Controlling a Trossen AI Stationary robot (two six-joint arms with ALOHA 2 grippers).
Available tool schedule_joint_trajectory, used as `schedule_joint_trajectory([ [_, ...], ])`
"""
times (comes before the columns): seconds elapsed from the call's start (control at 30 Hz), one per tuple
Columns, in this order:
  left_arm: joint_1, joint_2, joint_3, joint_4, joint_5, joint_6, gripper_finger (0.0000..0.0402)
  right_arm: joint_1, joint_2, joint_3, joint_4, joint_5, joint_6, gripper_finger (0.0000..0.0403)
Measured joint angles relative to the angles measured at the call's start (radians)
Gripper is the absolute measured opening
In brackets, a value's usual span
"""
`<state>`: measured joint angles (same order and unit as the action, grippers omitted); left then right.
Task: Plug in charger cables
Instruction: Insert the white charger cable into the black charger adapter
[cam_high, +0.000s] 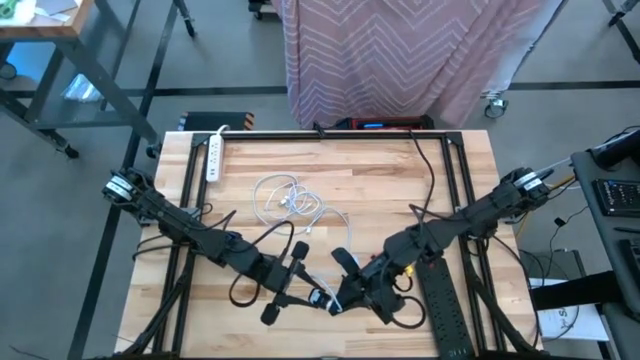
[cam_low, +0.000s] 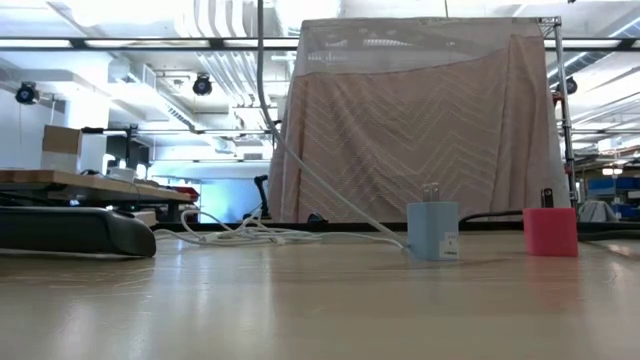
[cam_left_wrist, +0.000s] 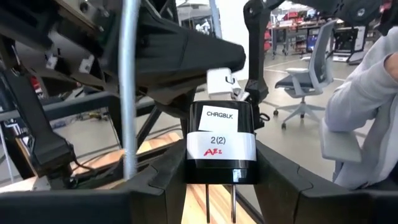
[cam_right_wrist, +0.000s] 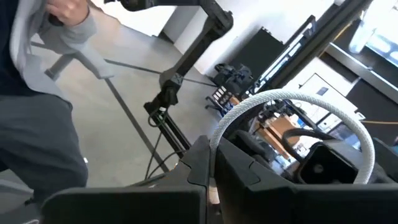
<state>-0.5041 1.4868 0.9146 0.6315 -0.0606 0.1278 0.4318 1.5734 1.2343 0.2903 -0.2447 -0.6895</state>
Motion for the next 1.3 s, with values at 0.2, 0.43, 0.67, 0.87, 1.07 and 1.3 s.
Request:
schedule_joint_trajectory([
  [0.2,0.000,0.000,0.000,0.012,0.017,-0.008,0.0136,0.000,0.000,0.000,0.000,-0.003,0.002,0.0000],
  [0.43,0.000,0.000,-0.001,0.010,0.027,-0.046,0.0135,-0.007,-0.003,0.000,-0.056,-0.015,-0.022,0.0000],
  [0.67,0.002,0.000,-0.001,0.004,0.017,-0.087,0.0134,-0.011,-0.009,0.000,-0.070,0.001,-0.025,0.0000],
  [0.87,0.003,0.000,-0.001,0.000,0.014,-0.088,0.0138,-0.023,-0.009,0.000,-0.076,-0.003,-0.027,0.0000],
  [1.07,0.005,0.000,-0.001,0.006,0.013,-0.079,0.0134,-0.045,-0.005,0.000,-0.071,-0.023,-0.010,0.0000],
  [1.3,0.005,0.001,-0.001,0.009,-0.001,-0.077,0.0134,-0.066,0.009,0.000,-0.071,-0.087,-0.002,0.0000],
])
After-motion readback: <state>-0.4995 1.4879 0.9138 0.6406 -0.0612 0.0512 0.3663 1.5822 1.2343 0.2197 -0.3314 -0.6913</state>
